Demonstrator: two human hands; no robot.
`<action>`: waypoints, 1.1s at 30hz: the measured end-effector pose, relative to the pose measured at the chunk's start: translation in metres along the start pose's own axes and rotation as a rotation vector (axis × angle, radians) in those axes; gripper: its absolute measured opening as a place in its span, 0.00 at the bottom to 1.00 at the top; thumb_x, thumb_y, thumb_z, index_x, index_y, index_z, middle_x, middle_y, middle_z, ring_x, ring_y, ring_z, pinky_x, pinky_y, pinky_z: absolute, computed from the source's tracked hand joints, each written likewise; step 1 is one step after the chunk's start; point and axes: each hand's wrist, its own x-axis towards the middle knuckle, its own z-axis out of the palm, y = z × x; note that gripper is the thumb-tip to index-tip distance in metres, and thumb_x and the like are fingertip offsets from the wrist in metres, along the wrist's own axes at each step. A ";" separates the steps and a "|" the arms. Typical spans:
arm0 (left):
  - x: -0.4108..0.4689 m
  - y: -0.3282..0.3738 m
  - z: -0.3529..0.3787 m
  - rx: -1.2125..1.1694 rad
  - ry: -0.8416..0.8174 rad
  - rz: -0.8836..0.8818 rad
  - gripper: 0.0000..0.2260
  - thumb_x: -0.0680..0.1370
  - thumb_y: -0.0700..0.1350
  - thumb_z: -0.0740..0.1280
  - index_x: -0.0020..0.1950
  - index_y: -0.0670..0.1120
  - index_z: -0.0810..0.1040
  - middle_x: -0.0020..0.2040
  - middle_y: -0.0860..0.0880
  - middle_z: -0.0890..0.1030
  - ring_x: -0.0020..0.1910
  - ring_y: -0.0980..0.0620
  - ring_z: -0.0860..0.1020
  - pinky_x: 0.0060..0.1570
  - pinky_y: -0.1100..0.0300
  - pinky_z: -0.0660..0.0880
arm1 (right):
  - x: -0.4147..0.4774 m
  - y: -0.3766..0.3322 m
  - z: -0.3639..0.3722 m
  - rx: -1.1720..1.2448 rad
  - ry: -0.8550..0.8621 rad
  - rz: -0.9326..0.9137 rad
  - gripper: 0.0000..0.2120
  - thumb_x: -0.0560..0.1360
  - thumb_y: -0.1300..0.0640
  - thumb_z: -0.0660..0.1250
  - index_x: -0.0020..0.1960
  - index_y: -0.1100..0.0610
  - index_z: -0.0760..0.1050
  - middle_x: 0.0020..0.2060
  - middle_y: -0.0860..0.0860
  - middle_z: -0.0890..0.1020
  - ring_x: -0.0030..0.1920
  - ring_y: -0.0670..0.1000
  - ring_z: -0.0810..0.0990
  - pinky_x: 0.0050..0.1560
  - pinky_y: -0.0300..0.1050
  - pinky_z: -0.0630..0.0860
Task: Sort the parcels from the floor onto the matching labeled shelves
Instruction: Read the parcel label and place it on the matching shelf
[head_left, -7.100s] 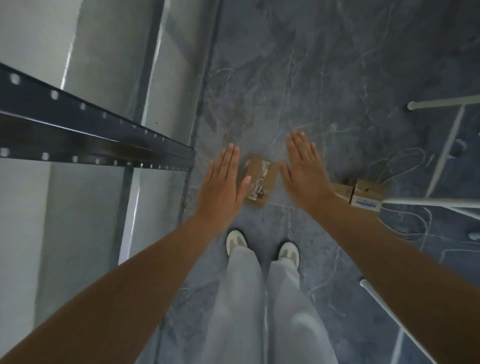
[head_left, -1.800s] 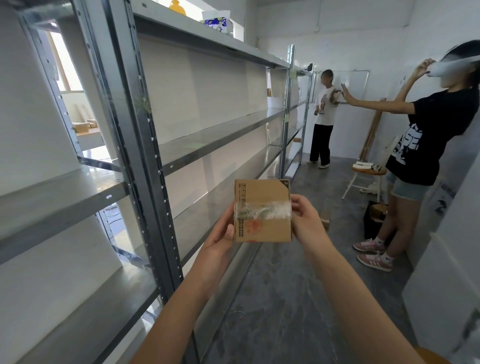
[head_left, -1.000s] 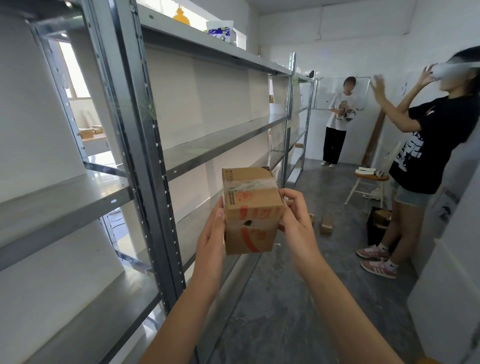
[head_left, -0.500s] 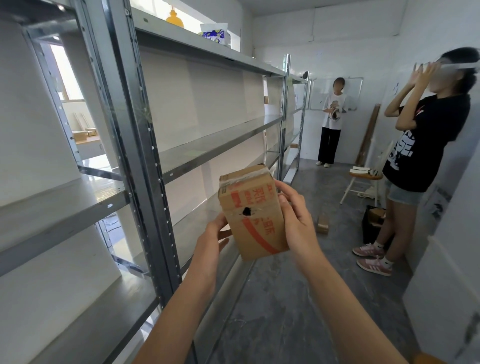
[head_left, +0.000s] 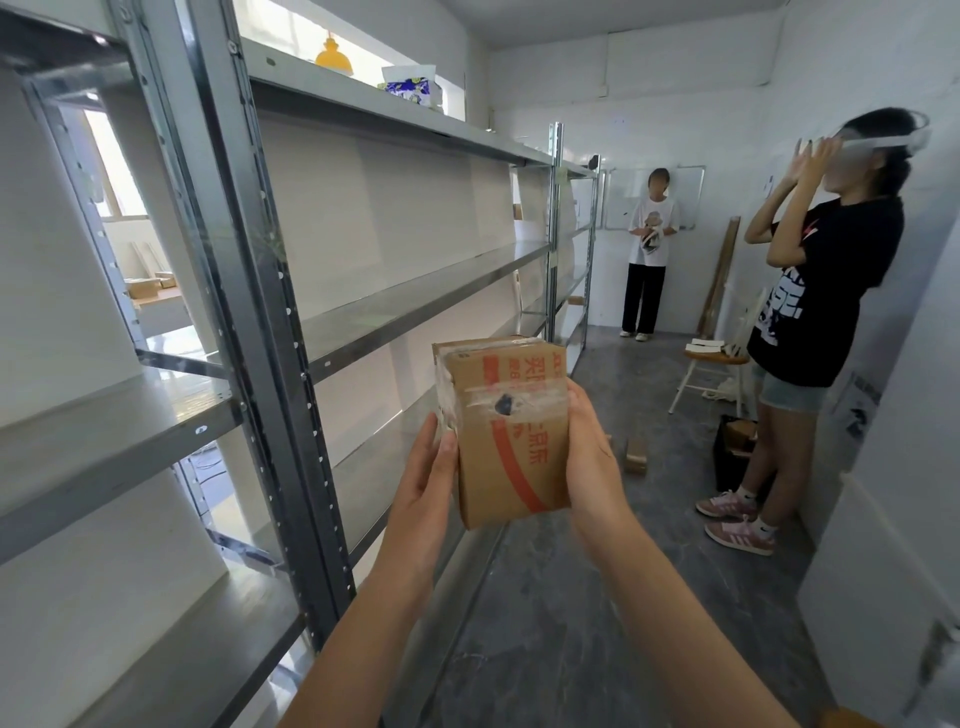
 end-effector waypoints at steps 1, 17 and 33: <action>0.000 0.000 0.000 -0.003 0.006 -0.001 0.36 0.71 0.72 0.57 0.79 0.66 0.60 0.79 0.61 0.66 0.77 0.56 0.66 0.69 0.58 0.64 | 0.000 -0.001 0.000 0.009 -0.004 0.005 0.20 0.82 0.38 0.46 0.62 0.34 0.74 0.56 0.44 0.83 0.56 0.43 0.81 0.53 0.47 0.78; -0.001 0.002 0.004 -0.063 0.112 0.126 0.25 0.74 0.62 0.66 0.68 0.55 0.76 0.60 0.54 0.83 0.56 0.61 0.82 0.53 0.63 0.78 | -0.002 0.002 -0.007 0.013 -0.069 -0.041 0.24 0.71 0.32 0.58 0.63 0.39 0.72 0.58 0.44 0.81 0.57 0.43 0.80 0.51 0.41 0.77; -0.012 0.001 -0.004 -0.127 0.198 0.152 0.10 0.80 0.50 0.68 0.61 0.57 0.83 0.52 0.58 0.87 0.56 0.56 0.83 0.54 0.57 0.81 | 0.009 0.018 -0.010 0.059 0.033 -0.109 0.23 0.76 0.35 0.54 0.62 0.45 0.76 0.56 0.47 0.84 0.57 0.47 0.82 0.61 0.49 0.77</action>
